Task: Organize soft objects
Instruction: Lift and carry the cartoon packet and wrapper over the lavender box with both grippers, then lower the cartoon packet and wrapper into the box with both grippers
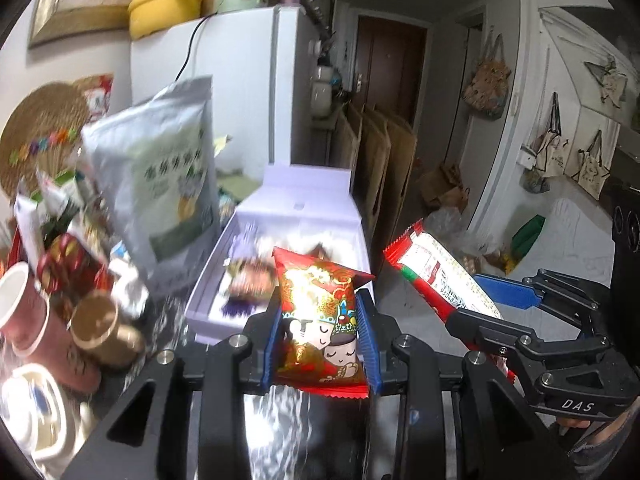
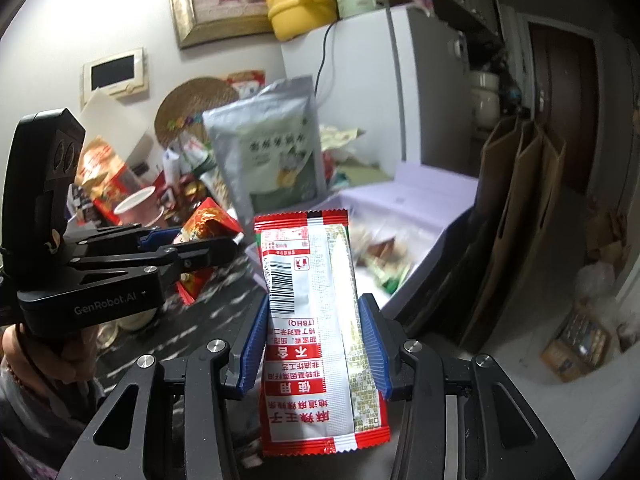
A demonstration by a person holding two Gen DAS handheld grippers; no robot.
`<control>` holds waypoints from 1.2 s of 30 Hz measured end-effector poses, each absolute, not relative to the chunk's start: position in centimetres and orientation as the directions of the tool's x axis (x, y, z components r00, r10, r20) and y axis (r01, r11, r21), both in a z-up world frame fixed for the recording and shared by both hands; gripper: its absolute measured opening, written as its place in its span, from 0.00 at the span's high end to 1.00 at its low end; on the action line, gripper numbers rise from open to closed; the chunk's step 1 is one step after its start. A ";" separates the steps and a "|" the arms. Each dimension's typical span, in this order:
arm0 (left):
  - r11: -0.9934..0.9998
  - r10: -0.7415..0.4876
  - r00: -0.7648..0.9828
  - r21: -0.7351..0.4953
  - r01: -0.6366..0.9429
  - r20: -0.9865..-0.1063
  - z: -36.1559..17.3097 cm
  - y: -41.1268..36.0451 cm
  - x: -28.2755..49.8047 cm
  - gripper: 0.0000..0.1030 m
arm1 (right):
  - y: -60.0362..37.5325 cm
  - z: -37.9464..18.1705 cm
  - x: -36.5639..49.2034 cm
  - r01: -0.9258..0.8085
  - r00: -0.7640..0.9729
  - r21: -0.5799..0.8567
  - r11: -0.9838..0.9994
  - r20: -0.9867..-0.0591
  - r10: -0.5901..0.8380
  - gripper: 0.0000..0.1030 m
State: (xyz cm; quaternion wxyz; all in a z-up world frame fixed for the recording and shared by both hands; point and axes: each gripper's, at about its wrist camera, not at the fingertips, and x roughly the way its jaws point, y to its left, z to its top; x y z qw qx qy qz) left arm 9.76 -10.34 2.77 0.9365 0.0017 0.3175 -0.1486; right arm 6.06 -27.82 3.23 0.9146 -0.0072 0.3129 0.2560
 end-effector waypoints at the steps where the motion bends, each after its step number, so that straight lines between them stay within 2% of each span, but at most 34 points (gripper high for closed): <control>1: 0.954 -0.283 0.759 -0.087 0.289 -0.587 3.2 -10.7 10.3 0.68 | -28.0 3.6 6.4 -0.475 0.681 0.136 0.869 -0.568 0.461 0.57; 14: 0.947 -0.292 0.796 -0.045 0.318 -0.530 5.9 -13.2 16.8 0.68 | -29.2 7.6 12.6 -0.467 0.743 0.079 0.881 -0.505 0.439 0.57; 23: 0.961 -0.239 0.812 -0.011 0.276 -0.533 5.9 -12.9 21.8 0.68 | -28.4 8.7 18.3 -0.484 0.732 0.059 0.873 -0.519 0.441 0.57; 30: 0.967 -0.212 0.800 -0.005 0.254 -0.561 5.1 -12.1 24.9 0.68 | -26.6 7.9 21.8 -0.491 0.706 0.045 0.870 -0.565 0.427 0.57; 36: 0.973 -0.201 0.742 -0.041 0.228 -0.639 2.1 -11.4 27.5 0.68 | -25.0 5.6 24.6 -0.499 0.654 0.059 0.864 -0.628 0.421 0.57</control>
